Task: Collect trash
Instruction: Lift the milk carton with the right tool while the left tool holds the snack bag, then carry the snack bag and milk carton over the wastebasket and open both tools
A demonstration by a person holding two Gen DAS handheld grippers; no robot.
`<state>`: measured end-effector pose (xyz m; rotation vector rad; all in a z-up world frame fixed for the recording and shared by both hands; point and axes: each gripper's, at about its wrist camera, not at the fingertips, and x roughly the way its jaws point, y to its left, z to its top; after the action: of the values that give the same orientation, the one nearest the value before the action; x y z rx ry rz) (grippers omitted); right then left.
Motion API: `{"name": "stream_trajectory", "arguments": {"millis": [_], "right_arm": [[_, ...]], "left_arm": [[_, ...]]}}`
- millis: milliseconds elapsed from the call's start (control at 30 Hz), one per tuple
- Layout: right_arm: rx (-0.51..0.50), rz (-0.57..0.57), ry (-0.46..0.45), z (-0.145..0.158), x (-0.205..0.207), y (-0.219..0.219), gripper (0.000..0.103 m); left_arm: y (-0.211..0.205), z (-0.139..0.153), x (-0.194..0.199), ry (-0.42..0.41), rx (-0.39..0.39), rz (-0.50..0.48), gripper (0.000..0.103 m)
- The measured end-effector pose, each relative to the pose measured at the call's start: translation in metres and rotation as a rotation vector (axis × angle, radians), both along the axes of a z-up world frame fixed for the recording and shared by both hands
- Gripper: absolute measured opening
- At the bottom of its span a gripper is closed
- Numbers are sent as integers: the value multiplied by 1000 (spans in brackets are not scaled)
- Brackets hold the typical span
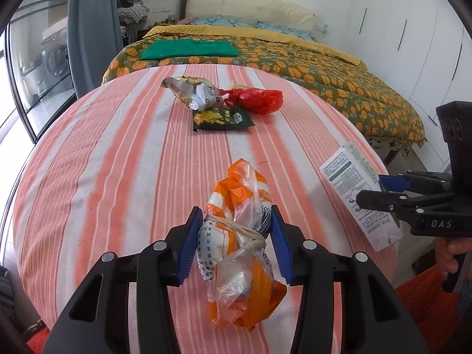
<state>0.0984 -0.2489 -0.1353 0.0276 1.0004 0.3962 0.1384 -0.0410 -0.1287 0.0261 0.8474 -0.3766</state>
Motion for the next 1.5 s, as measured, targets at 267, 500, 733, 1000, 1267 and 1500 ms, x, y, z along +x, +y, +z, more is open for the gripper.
{"name": "stream_trajectory", "arguments": {"millis": [267, 500, 733, 1000, 1267, 1500], "right_arm": [[5, -19, -22, 7, -5, -7, 49], [33, -112, -36, 19, -8, -55, 49], [-22, -249, -24, 13, -20, -143, 49], [-67, -428, 48, -25, -26, -241, 49], [-60, -558, 120, -61, -39, -303, 49], [11, -613, 156, -84, -49, -336, 49]], "left_arm": [[-17, 3, 2, 15, -11, -20, 45], [-56, 7, -2, 6, -21, -82, 45], [-132, 6, -18, 18, -47, -232, 45], [-244, 0, -46, 65, -55, -436, 45], [-347, -70, -40, 189, -9, -494, 46], [-389, -128, -25, 264, 6, -480, 48]]}}
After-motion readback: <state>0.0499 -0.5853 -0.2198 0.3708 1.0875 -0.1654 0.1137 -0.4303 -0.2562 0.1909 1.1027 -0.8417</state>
